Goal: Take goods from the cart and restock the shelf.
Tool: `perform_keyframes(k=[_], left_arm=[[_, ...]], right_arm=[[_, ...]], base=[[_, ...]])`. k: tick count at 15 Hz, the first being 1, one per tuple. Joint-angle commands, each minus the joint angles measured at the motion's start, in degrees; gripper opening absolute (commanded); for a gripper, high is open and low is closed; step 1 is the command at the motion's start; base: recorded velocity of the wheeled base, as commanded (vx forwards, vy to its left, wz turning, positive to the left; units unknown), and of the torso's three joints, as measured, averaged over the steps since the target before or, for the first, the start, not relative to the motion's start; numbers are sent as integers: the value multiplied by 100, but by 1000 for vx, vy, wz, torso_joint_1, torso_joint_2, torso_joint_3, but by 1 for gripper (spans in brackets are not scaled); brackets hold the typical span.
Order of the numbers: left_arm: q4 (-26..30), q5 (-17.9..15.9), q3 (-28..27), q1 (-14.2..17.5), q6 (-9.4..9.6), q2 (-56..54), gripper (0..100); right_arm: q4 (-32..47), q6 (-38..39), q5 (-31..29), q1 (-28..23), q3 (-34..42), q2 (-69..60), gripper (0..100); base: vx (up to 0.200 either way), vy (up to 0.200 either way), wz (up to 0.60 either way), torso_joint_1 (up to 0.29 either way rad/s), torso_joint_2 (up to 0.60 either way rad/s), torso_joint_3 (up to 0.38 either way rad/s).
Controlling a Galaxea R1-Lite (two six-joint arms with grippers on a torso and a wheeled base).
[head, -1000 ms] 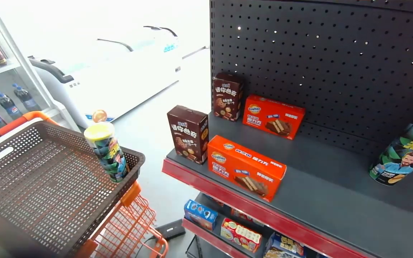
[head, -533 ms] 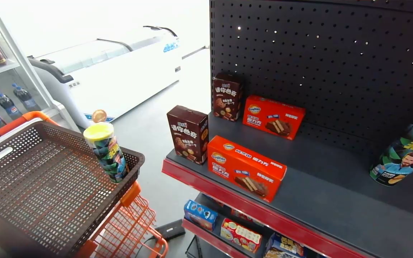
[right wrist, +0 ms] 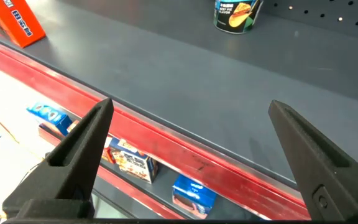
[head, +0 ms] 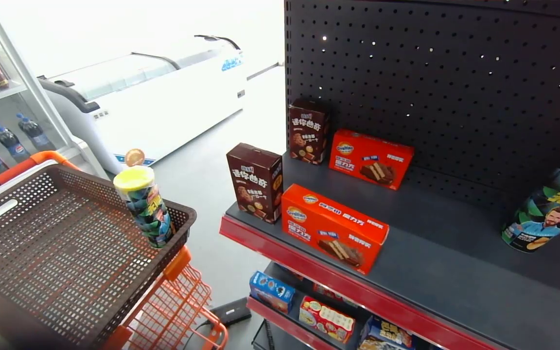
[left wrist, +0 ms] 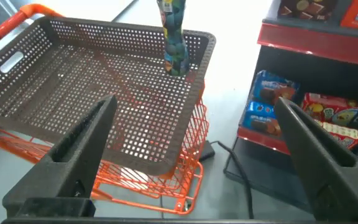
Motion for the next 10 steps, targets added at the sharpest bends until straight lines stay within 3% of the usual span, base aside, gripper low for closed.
perform_keyframes(k=[1, 2, 4, 5, 8, 9, 10], left_arm=[[-952, 62, -360, -176, -161, 2121, 100], [-1347, 106, -413, 123, -99, 2833, 100], [-1778, 88, -536, 835, 384, 3861, 100], [-1857, 97, -545, 861, 393, 4072, 100], [-3650, 97, -352, 650, 314, 5567, 100], [-4933, 88, -123, 624, 314, 6322, 100], [-5522, 88, -35, 624, 314, 6639, 100]], right_arm=[[-4, -1, 1, 1, 0, 0, 100], [-4, -1, 1, 1, 0, 0, 100], [-4, -1, 1, 1, 0, 0, 100], [-4, -1, 1, 1, 0, 0, 100], [-4, -1, 1, 1, 0, 0, 100], [-4, -1, 1, 1, 0, 0, 100], [-4, -1, 1, 1, 0, 0, 100]], base=[[0, 0, 0, 0, 0, 0], [0, 0, 0, 0, 0, 0], [0, 0, 0, 0, 0, 0], [0, 0, 0, 0, 0, 0], [0, 0, 0, 0, 0, 0], [0, 0, 0, 0, 0, 0], [0, 0, 0, 0, 0, 0]])
